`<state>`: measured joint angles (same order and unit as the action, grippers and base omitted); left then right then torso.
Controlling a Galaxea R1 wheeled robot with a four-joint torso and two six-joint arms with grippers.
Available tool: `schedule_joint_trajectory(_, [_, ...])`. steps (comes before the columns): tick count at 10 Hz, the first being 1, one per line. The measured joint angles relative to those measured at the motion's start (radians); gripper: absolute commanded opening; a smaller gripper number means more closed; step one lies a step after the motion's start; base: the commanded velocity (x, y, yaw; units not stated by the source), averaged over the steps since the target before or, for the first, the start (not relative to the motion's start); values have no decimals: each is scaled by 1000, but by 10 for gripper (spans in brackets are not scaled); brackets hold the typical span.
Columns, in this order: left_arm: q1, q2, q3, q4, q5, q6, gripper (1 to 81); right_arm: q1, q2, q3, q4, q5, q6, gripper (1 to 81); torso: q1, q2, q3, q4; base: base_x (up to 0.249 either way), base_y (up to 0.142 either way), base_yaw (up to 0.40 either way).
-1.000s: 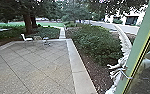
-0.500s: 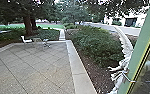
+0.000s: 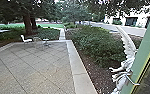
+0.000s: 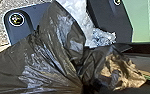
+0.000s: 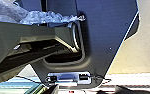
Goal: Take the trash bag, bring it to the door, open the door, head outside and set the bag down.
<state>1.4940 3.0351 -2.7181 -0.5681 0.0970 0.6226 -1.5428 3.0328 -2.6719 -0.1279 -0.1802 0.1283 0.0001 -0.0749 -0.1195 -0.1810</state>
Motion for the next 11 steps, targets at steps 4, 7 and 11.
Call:
schedule_joint_trajectory(4, [3, -22, 1, -39, 2, -17, 10, -4, 0, 0, 0, -2, 0, 811, -1, 0, 0, 116, 0, 0, 0])
schedule_joint_trajectory(7, [3, -26, 1, -49, -2, -17, 10, -3, -1, 0, 0, -2, 0, 811, -1, 0, 0, 222, 0, 0, 0])
schedule_joint_trajectory(11, [2, -27, 3, -50, -3, -17, 10, -3, -5, 0, 0, -3, 0, 811, -1, 0, 0, 356, 0, 0, 0])
